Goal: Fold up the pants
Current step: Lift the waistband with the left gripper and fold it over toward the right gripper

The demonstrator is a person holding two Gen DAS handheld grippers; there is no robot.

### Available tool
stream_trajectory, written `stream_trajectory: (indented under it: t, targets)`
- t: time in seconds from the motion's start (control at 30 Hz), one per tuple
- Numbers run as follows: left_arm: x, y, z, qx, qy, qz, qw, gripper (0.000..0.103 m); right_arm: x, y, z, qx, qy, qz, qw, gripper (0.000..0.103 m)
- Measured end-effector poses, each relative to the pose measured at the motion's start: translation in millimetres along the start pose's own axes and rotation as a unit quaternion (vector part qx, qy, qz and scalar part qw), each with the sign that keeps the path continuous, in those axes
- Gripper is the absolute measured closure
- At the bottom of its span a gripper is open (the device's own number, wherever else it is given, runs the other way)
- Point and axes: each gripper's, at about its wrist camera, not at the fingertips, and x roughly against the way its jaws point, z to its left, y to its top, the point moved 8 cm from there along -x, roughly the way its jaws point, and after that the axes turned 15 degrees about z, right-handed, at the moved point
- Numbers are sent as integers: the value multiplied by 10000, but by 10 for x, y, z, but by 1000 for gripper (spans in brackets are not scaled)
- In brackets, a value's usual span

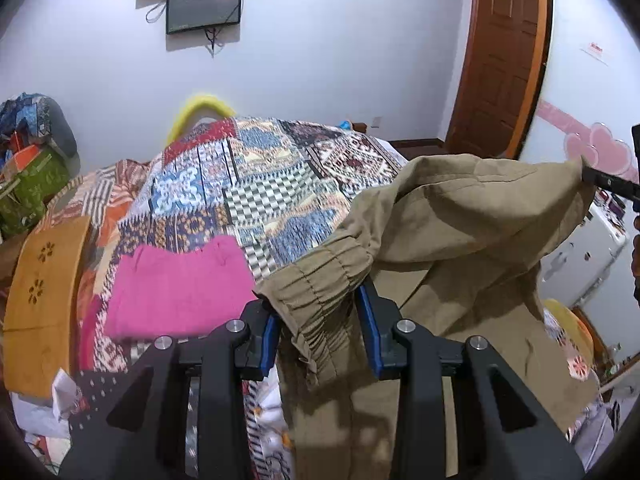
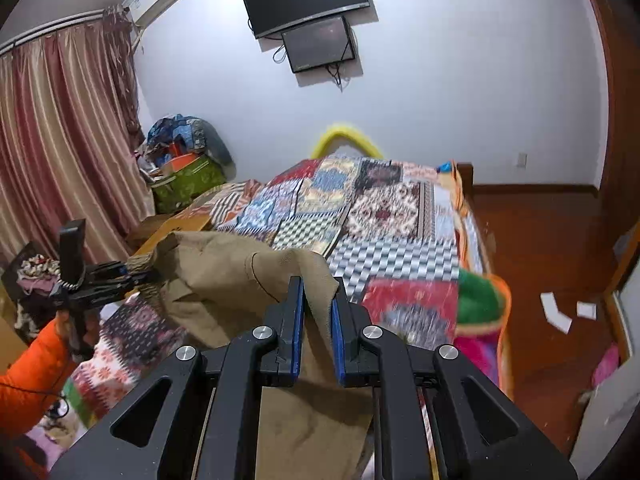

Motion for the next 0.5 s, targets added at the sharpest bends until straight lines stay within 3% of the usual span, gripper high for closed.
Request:
stream_trajectory:
  t: [0.3, 0.5]
  targets:
    - [33, -602, -84, -72, -155, 188, 9997, 72, 35, -703, 187, -309, 292, 380, 9984, 92]
    - [-41, -919, -54, 51, -276, 337, 9990, 80, -134, -1144, 305, -484, 432, 827, 9945, 92]
